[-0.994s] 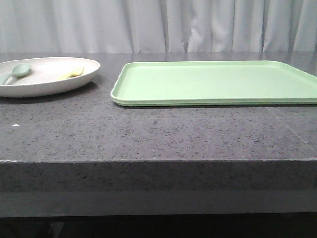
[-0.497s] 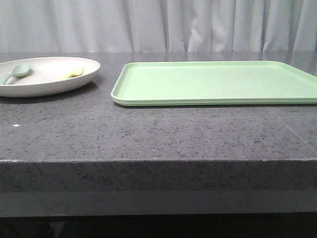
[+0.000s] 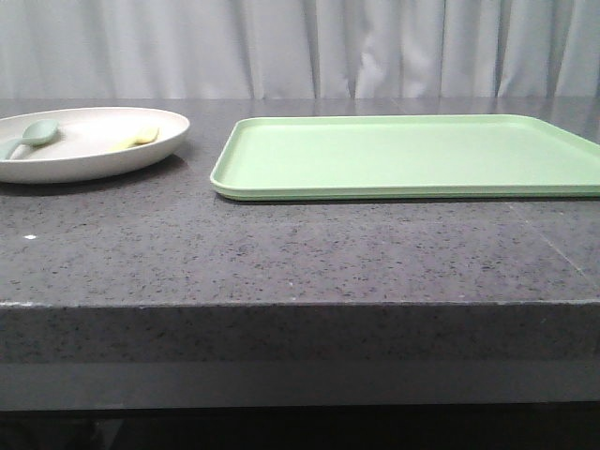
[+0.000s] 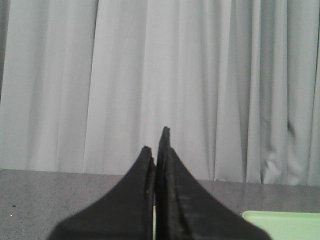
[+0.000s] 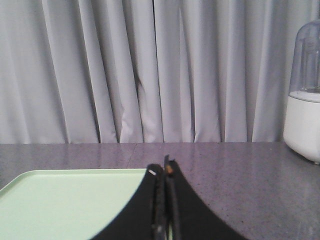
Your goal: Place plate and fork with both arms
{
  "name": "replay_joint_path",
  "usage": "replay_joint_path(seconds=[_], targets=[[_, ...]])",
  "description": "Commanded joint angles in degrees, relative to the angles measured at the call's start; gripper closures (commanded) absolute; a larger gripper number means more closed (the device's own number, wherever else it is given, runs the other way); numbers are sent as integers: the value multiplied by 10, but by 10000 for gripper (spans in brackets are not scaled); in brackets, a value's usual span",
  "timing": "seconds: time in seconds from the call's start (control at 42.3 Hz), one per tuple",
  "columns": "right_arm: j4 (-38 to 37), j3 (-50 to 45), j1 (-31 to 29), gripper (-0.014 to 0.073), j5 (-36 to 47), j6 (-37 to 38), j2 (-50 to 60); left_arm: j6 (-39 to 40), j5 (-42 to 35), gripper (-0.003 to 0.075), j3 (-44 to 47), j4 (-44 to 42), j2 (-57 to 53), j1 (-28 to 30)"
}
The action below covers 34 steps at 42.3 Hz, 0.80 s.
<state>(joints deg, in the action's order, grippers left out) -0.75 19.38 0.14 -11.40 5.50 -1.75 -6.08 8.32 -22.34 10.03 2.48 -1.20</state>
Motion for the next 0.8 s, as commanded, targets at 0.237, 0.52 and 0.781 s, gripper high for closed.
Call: replay_joint_path(seconds=[0.237,0.52,0.781], targets=[[-12,145,1,661,-128,-4,-178,2,140,738,-149,5,170,-3],[-12,145,1,661,-120,-4,-243,2,142,738,-148,5,249,-3],[-12,145,1,661,-119,-4,-245,2,138,738,-148,5,268,-3]])
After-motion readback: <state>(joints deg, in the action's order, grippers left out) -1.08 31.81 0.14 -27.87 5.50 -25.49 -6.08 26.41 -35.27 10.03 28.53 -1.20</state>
